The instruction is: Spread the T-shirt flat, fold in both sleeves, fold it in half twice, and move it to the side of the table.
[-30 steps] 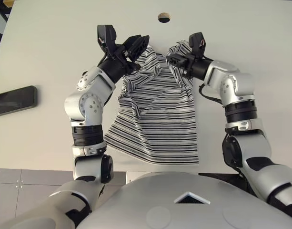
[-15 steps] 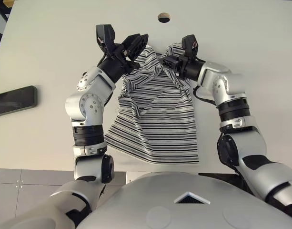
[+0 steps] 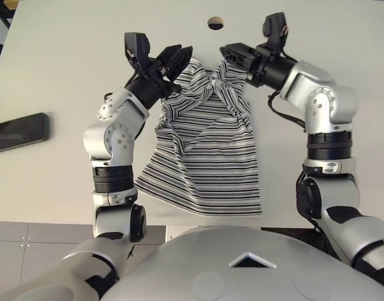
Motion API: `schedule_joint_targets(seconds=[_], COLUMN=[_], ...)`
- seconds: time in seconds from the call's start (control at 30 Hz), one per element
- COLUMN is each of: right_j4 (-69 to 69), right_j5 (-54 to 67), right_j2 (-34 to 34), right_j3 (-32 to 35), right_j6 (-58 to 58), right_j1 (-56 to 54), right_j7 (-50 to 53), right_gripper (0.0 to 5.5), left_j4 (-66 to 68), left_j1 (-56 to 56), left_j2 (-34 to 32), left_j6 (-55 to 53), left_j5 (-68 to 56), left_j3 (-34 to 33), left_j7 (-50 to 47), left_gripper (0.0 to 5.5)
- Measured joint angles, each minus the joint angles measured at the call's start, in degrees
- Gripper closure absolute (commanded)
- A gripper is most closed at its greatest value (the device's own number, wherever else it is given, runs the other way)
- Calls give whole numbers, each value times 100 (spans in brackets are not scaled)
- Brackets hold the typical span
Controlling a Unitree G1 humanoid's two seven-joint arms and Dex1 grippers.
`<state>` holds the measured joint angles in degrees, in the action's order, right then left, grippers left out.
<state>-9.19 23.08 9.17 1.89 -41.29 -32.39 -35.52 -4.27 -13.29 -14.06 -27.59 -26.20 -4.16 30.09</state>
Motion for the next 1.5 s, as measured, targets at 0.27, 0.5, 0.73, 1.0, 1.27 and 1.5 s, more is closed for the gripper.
schedule_joint_targets(seconds=[0.27,0.5,0.73,1.0,1.27,1.5], right_j4=[2373,3013,3129,2459,2520,2739], right_j5=[-366,-297,-1278,-2015,-2026,-1831], right_j2=[1764,2814,3389,3502,4347,4532], right_j3=[-873,-950,-1842,-2242,-2058,-1864], right_j6=[1313,1916,2626,3654,3782,3427], right_j1=[2013,3178,4033,4016,4028,4242], right_j7=[-1685,-2691,-2835,-2721,-3020,-3088], right_gripper=[437,437,437,437,437,437], left_j4=[-696,-783,-663,-692,-1537,-1885], left_j1=[1759,3177,3629,3750,4708,4726], left_j2=[-2071,-3464,-4235,-4519,-4992,-4653], left_j6=[3252,3767,3848,4281,4270,3943], left_j5=[1312,1769,2304,2387,2387,2321], left_j3=[409,686,834,1048,1147,1371], left_j7=[2211,3491,3673,3289,3184,2941], left_gripper=[376,376,376,376,376,376])
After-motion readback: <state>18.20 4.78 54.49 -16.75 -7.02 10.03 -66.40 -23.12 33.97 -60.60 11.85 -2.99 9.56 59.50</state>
